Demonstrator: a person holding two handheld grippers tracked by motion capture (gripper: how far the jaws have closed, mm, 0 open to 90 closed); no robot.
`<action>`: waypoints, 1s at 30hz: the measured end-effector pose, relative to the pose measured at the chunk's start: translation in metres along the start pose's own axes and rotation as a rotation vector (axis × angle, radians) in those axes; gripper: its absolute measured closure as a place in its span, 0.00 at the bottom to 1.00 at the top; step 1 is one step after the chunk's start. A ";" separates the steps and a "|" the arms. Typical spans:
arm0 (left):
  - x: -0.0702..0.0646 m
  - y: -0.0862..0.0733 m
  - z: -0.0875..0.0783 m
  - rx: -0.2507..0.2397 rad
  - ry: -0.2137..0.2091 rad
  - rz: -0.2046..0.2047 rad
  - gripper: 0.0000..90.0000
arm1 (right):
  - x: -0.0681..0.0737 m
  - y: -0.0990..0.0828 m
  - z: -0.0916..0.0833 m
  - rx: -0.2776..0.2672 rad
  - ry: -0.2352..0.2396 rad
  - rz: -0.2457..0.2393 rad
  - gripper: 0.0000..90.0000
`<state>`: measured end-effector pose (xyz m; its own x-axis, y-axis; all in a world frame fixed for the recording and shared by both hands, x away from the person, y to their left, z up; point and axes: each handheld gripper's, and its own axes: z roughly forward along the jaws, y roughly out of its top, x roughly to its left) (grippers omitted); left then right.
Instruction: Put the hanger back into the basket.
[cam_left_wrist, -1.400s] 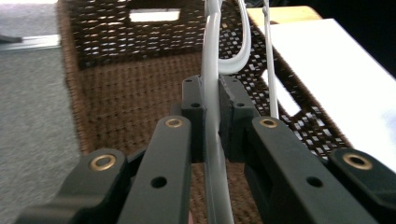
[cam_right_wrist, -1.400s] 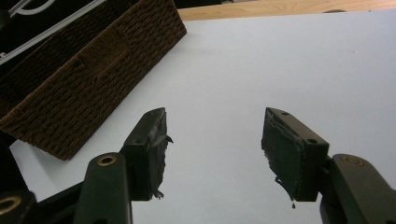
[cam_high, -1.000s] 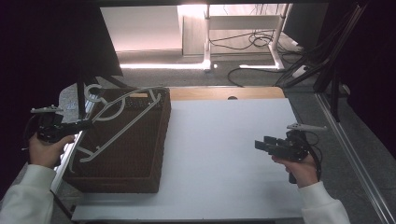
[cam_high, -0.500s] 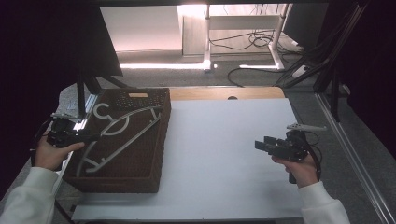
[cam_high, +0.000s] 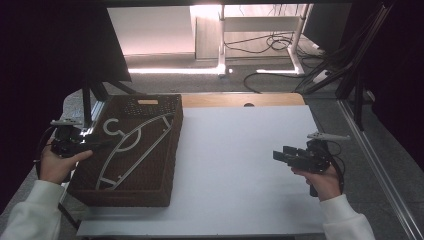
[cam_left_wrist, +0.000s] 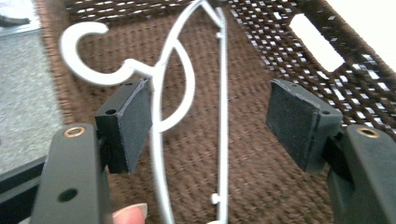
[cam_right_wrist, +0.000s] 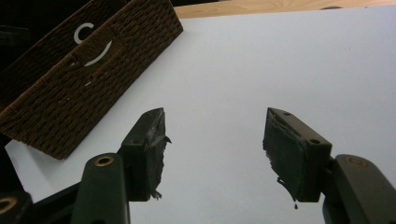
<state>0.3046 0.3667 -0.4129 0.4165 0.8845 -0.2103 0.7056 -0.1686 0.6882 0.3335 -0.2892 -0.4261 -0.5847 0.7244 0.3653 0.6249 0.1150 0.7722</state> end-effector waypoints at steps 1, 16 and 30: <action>-0.003 0.000 0.001 -0.003 -0.006 0.002 0.34 | 0.000 0.000 0.000 0.000 0.000 0.000 0.43; -0.061 0.000 0.010 -0.061 -0.069 0.069 0.33 | 0.004 0.000 0.001 0.003 -0.013 -0.072 0.34; -0.127 -0.009 0.048 -0.071 -0.158 0.147 0.32 | 0.011 -0.002 0.005 0.052 -0.031 -0.165 0.30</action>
<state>0.2730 0.2350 -0.4262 0.6006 0.7725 -0.2061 0.5906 -0.2549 0.7656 0.3287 -0.2784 -0.4258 -0.6660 0.7130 0.2192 0.5480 0.2682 0.7923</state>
